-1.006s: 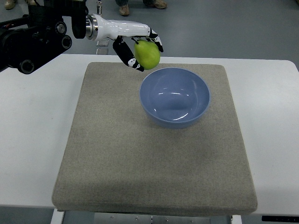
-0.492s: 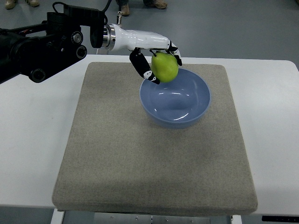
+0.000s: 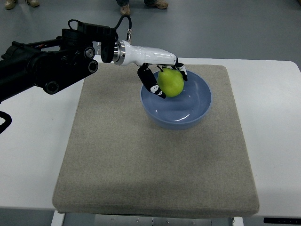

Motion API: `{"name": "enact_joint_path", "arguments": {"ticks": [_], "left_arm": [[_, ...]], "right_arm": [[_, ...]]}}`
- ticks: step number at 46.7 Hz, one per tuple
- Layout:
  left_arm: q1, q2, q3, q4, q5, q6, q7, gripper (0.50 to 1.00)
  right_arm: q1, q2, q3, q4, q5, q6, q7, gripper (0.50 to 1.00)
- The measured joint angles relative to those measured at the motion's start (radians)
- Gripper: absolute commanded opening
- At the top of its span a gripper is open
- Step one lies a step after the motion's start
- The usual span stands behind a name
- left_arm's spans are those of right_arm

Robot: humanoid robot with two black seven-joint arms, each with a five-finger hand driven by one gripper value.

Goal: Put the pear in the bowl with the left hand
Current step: 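Carry the pear over the blue bowl and lower it inside, then open the left hand to release the pear into the bowl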

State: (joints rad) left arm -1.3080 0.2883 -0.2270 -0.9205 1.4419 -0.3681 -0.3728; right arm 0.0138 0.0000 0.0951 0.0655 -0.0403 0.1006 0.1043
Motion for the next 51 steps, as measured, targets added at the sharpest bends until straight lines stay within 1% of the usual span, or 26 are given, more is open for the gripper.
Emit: {"name": "enact_joint_path", "arguments": {"ticks": [11,25,28,29,34,38,40,42,46,51], "left_arm": [[0.016,-0.012,0.002,0.022,0.000,0.000,0.001,0.500],[0.024,-0.012,-0.001,0.023,-0.015,0.000,0.002,0.500],[0.026,-0.012,-0.001,0.021,-0.016,0.000,0.002,0.514],[0.026,-0.012,-0.001,0.021,-0.016,0.000,0.002,0.527],[0.032,-0.012,-0.002,0.020,-0.017,0.000,0.002,0.666],[0.042,-0.012,-0.002,0.020,-0.017,0.000,0.002,0.711],[0.044,-0.012,-0.002,0.020,-0.017,0.000,0.002,0.769],[0.045,-0.012,-0.003,0.020,-0.017,0.000,0.002,0.810],[0.051,-0.012,-0.003,0.020,-0.017,0.000,0.002,0.868],[0.052,-0.013,-0.005,0.020,-0.018,0.000,0.002,0.898]], "right_arm": [[0.000,0.000,0.000,0.000,0.000,-0.001,0.000,0.926],[0.000,0.000,0.000,-0.001,0.000,-0.001,0.000,0.926],[0.000,0.000,0.000,-0.001,0.000,-0.001,0.000,0.926],[0.000,0.000,0.000,-0.001,0.000,-0.001,0.000,0.926],[0.000,0.000,0.000,0.000,0.000,-0.001,0.000,0.926],[0.000,0.000,0.000,-0.001,0.000,-0.001,0.000,0.926],[0.000,0.000,0.000,0.000,0.000,-0.001,0.000,0.926],[0.000,0.000,0.000,-0.001,0.000,-0.001,0.000,0.926],[0.000,0.000,0.000,0.000,0.000,-0.001,0.000,0.926],[0.000,0.000,0.000,0.000,0.000,0.000,0.000,0.926]]}}
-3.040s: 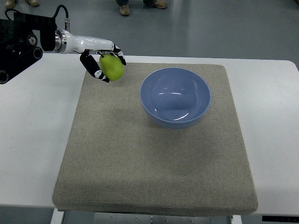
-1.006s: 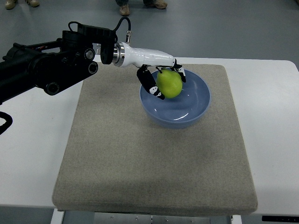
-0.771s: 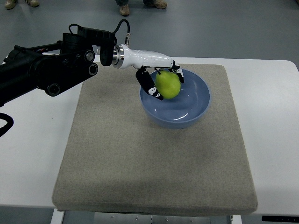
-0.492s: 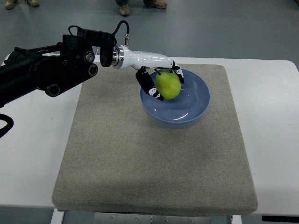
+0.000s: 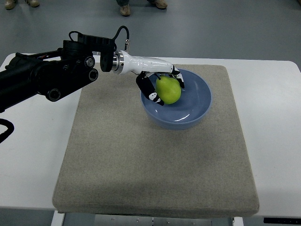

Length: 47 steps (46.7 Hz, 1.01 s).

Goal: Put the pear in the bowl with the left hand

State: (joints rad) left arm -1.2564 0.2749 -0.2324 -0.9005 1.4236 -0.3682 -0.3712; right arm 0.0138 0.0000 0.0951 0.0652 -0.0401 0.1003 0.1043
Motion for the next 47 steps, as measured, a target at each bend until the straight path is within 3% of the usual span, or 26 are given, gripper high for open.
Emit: {"name": "enact_joint_path", "arguments": {"ticks": [2,6,38,47], "left_arm": [[0.000,0.000,-0.001,0.000,0.000,0.000,0.000,0.936],[0.002,-0.005,-0.001,0.000,-0.001,0.000,0.000,0.960],[0.005,-0.019,-0.012,0.001,-0.002,0.002,0.001,0.962],[-0.001,-0.017,-0.017,0.058,-0.006,0.101,0.001,0.962]], "right_arm": [[0.000,0.000,0.000,0.000,0.000,0.000,0.000,0.926],[0.000,0.000,0.000,0.000,0.000,0.000,0.000,0.926],[0.000,0.000,0.000,0.000,0.000,0.000,0.000,0.926],[0.000,0.000,0.000,0.000,0.000,0.000,0.000,0.926]]}}
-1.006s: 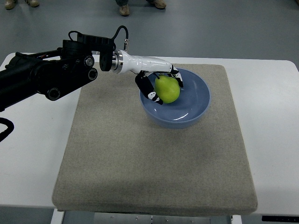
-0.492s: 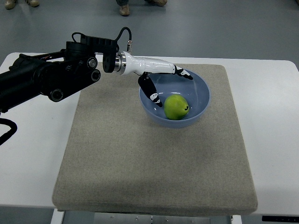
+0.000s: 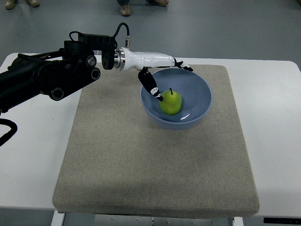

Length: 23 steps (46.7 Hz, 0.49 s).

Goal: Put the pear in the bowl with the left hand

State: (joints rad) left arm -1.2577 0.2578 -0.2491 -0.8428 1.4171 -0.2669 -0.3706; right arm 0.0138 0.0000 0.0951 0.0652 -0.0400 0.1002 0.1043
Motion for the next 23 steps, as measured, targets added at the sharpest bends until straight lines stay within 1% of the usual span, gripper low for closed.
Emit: {"name": "enact_joint_path", "arguments": {"ticks": [5,23], "left_arm": [[-0.006,0.006,-0.013,0.045,-0.049,0.027,0.001,0.960],[-0.017,0.028,-0.018,0.235,-0.215,0.033,0.001,0.960]], "right_arm": [[0.000,0.000,0.000,0.000,0.000,0.000,0.000,0.926],[0.000,0.000,0.000,0.000,0.000,0.000,0.000,0.926]]}}
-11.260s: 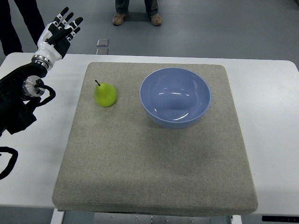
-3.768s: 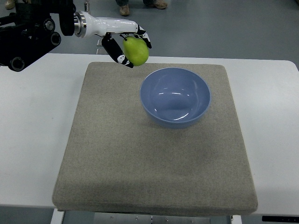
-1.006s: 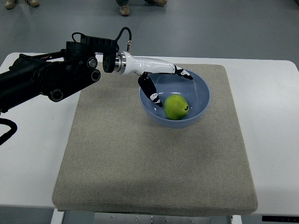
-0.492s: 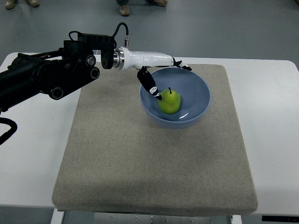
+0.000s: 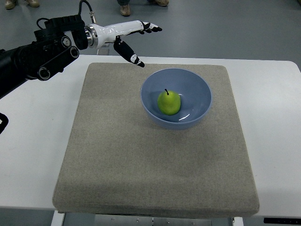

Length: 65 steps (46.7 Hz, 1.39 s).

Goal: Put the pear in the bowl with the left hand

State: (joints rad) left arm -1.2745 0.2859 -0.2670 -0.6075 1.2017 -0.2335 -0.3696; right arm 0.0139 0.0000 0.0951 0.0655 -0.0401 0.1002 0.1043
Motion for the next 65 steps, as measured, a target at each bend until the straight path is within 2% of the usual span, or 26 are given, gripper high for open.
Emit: {"name": "enact_joint_path", "arguments": {"ticks": [16,39,48,59,65], "left_arm": [[0.005,0.010,0.000,0.132,-0.130,0.007,0.000,0.960],[0.037,0.004,0.002,0.281,-0.532,0.108,0.012,0.960],[0.059,-0.006,0.011,0.336,-0.755,0.139,0.076,0.958],[0.077,-0.031,0.002,0.342,-0.956,0.229,0.160,0.958],[0.102,-0.043,0.003,0.341,-1.054,0.244,0.180,0.956]], "right_arm": [[0.000,0.000,0.000,-0.001,0.000,0.000,0.000,0.926],[0.000,0.000,0.000,0.000,0.000,0.000,0.000,0.926],[0.000,0.000,0.000,0.000,0.000,0.000,0.000,0.926],[0.000,0.000,0.000,0.000,0.000,0.000,0.000,0.926],[0.000,0.000,0.000,0.000,0.000,0.000,0.000,0.926]]}}
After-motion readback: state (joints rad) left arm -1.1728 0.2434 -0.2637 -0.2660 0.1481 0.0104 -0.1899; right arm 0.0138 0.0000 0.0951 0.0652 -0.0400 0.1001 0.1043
